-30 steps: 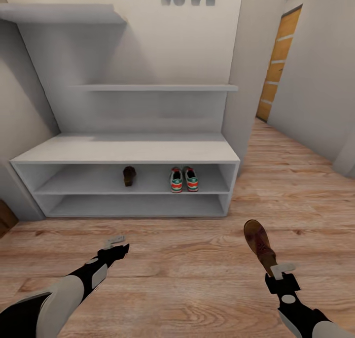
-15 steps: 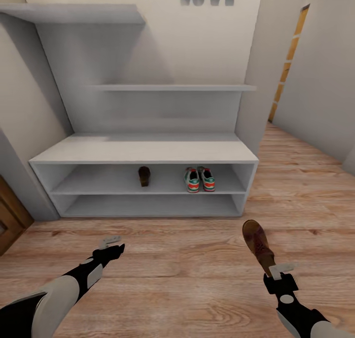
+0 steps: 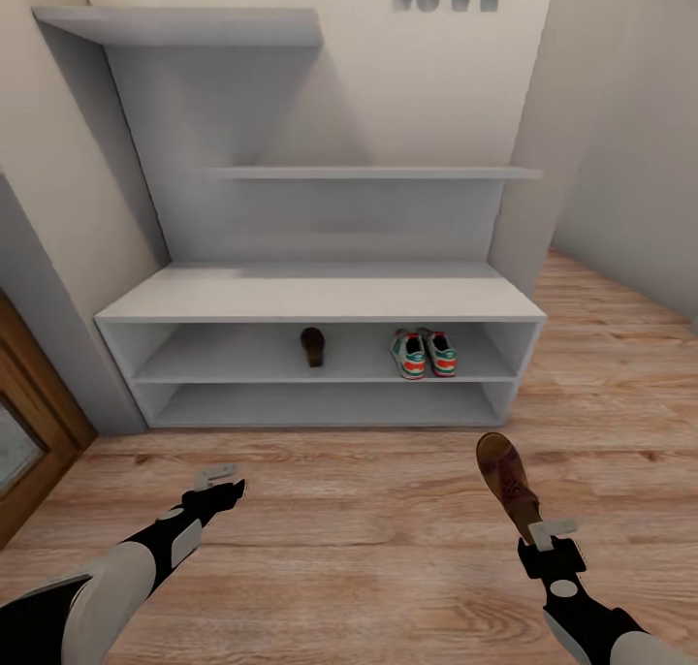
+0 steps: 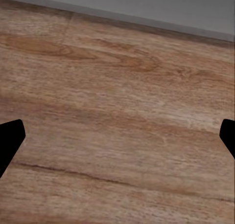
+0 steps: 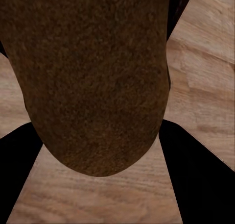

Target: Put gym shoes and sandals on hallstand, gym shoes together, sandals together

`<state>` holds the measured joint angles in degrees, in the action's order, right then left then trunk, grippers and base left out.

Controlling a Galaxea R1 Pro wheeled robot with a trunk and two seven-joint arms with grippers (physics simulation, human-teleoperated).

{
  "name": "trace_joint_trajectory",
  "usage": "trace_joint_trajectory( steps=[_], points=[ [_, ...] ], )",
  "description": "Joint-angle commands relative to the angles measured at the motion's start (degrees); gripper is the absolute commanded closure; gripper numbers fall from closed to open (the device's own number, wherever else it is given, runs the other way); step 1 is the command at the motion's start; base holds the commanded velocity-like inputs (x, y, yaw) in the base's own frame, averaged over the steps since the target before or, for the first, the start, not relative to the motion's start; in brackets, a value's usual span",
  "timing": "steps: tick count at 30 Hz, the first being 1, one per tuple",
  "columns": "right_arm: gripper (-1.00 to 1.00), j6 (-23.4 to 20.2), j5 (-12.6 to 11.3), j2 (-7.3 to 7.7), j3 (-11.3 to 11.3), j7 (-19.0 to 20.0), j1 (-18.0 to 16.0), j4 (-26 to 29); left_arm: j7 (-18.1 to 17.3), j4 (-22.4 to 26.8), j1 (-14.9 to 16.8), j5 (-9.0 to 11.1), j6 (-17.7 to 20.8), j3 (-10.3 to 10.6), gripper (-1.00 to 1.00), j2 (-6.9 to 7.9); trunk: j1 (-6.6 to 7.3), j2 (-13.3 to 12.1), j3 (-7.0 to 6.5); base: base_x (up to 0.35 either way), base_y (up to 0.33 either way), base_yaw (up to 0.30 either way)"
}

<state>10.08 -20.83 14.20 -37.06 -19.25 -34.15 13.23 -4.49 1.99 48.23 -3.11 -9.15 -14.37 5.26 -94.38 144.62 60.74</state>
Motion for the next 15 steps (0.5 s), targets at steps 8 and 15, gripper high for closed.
trace_joint_trajectory(
  steps=[8,15],
  points=[
    [1.0,0.2,-0.5,0.04,-0.5,-0.3,0.0,0.0,-0.3,-0.1,0.0,-0.3,-0.2,-0.5,-1.0,0.01,0.01,0.0,0.05,-0.086,0.311,0.0],
    [1.0,0.2,-0.5,0.04,-0.5,-0.3,0.0,0.0,-0.3,-0.1,0.0,-0.3,-0.2,-0.5,-1.0,0.01,0.01,0.0,0.05,-0.248,0.205,0.0]
  ],
)
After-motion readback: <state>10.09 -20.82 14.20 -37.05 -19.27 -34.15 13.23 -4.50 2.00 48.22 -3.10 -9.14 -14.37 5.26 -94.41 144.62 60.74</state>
